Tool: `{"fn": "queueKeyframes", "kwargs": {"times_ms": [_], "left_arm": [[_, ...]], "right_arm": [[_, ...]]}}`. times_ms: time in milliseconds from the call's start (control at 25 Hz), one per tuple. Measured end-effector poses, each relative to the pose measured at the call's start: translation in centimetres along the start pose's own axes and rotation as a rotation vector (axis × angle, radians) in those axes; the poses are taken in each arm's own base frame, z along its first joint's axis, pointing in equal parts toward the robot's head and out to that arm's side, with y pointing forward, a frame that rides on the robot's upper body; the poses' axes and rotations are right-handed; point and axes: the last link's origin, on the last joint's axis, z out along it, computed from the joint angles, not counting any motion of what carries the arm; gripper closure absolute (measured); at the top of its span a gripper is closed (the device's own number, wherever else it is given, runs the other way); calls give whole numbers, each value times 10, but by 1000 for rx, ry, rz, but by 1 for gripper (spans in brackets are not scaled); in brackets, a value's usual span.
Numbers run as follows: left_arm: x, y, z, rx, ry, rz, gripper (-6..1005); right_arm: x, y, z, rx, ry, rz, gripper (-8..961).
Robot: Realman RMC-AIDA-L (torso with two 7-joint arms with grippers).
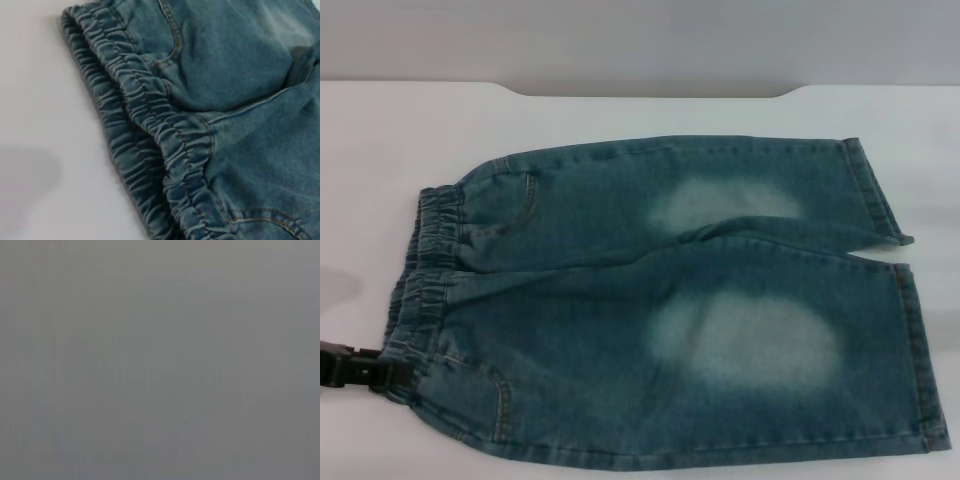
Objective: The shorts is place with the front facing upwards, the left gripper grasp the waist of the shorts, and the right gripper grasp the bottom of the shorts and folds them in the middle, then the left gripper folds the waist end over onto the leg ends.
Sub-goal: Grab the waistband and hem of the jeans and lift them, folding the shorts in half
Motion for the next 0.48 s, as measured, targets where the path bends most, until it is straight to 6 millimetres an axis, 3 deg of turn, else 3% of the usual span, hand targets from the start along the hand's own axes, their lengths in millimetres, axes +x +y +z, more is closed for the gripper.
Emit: {"fn": "queueKeyframes", "kwargs": {"times_ms": [480], "left_arm": [[-2, -2, -3, 4, -7, -6, 415]], "right_arm": [[-1, 0, 0, -1, -8, 0, 513]]}}
